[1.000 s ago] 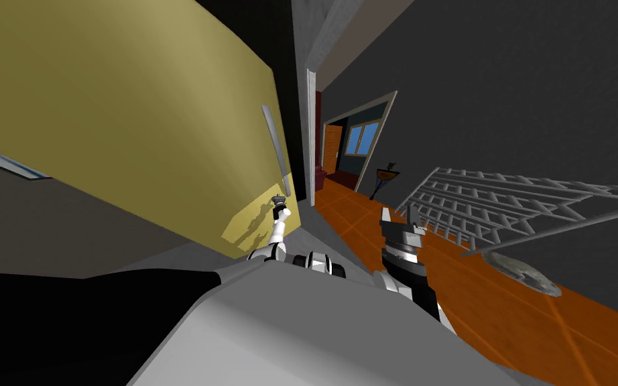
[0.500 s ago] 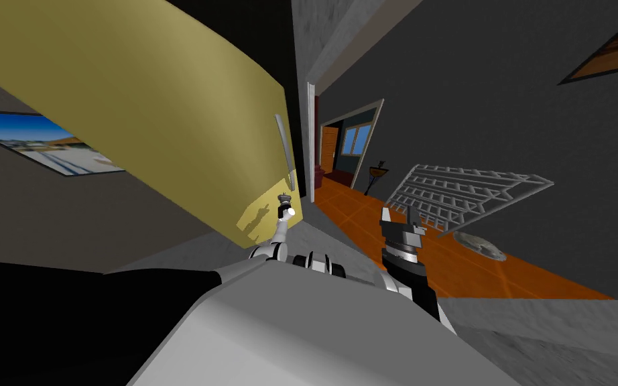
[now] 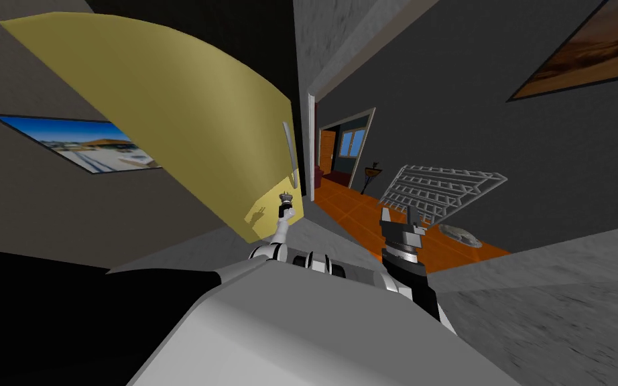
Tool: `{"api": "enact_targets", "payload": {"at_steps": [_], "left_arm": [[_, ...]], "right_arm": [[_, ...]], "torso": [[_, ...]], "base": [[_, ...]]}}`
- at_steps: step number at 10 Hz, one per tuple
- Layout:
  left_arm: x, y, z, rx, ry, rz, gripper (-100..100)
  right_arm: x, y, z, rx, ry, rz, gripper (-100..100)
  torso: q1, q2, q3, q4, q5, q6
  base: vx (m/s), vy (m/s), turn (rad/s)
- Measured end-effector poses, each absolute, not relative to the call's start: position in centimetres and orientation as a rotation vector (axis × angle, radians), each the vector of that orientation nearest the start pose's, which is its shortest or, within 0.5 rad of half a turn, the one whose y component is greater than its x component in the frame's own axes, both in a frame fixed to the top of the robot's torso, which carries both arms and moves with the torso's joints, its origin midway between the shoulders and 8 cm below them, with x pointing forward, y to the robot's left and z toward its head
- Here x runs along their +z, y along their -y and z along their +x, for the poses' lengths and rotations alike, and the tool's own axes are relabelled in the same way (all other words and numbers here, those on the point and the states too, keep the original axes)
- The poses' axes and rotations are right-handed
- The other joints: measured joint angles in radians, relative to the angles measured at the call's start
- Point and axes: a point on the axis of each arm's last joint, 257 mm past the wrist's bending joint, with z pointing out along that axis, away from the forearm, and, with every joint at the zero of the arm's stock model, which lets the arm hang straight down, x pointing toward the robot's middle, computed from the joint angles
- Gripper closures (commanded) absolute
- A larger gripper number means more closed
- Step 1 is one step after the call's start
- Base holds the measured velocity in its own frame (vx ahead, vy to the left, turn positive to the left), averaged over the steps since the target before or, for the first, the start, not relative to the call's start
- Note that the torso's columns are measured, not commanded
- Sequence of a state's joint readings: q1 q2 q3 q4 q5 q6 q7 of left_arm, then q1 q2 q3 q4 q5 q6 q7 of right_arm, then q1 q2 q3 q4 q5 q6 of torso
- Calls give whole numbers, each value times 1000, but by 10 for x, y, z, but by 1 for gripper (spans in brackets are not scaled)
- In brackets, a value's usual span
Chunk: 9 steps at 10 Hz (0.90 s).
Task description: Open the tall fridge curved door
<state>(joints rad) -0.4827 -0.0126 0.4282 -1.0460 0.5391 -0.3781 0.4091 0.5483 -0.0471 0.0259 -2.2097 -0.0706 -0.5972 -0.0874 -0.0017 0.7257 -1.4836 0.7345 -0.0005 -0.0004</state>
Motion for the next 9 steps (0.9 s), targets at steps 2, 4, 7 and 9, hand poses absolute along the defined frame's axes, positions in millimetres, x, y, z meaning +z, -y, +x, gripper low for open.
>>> {"api": "enact_targets", "payload": {"at_steps": [2, 4, 7, 9], "left_arm": [[-148, -403, 619, -1780, -12, -1607, -100], [-137, -430, 616, -1746, -28, -1569, -100], [-124, -469, 609, -1699, -15, -1526, -100], [-127, -478, 606, -1678, 9, -1530, -100]], "right_arm": [[-4, 282, 337, 1430, -592, 724, 0], [-4, 282, 337, 1430, -592, 724, 0], [-4, 282, 337, 1430, -592, 724, 0], [-4, 282, 337, 1430, -592, 724, 0]], "torso": [[0, 7, 4, 2, 0, 0], [2, 12, 8, 4, 1, 0], [0, 8, 5, 2, 0, 0], [2, 11, 6, 3, 1, 0]], "base": [[79, -26, 5], [111, -19, 4], [199, -53, 13], [221, -49, 8]]}}
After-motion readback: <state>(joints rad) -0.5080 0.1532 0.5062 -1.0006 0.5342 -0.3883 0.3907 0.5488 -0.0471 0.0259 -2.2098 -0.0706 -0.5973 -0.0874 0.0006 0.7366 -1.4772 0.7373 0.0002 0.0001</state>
